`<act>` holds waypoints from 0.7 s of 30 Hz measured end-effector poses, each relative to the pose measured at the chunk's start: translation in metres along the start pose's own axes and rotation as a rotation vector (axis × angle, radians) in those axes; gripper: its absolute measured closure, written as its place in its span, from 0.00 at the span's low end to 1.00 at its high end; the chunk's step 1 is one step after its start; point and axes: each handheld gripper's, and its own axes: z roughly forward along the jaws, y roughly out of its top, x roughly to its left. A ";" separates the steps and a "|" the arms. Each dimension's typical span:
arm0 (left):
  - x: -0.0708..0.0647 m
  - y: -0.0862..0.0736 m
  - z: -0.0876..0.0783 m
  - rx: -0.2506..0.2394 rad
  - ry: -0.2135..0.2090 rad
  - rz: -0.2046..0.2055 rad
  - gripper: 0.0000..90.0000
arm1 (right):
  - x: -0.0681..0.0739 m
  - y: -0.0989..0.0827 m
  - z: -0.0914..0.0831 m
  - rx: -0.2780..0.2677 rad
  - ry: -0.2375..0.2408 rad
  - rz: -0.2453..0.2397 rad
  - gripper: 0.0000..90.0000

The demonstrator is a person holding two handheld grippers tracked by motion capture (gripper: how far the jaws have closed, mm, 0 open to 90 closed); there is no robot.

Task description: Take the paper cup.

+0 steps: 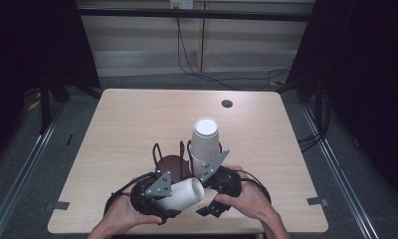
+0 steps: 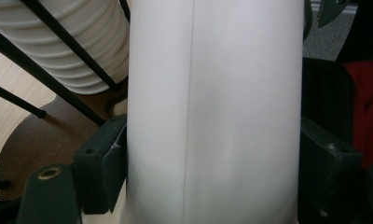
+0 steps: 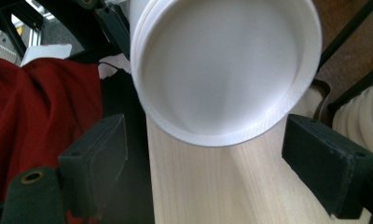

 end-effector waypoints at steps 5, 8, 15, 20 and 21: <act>-0.003 0.004 0.005 0.058 -0.003 0.023 0.23 | 0.000 0.002 0.001 0.038 -0.002 0.005 0.16; -0.005 0.005 0.008 0.082 -0.008 0.036 0.23 | -0.001 0.003 0.003 0.067 0.003 0.014 0.16; -0.008 0.011 0.008 0.100 0.012 0.061 0.23 | 0.000 0.008 0.008 0.134 0.010 0.020 0.16; -0.011 0.013 0.010 0.132 0.031 0.084 0.23 | -0.002 0.011 0.011 0.159 0.032 0.061 0.16; -0.011 0.013 0.011 0.134 0.035 0.092 0.23 | -0.002 0.011 0.012 0.161 0.035 0.060 0.16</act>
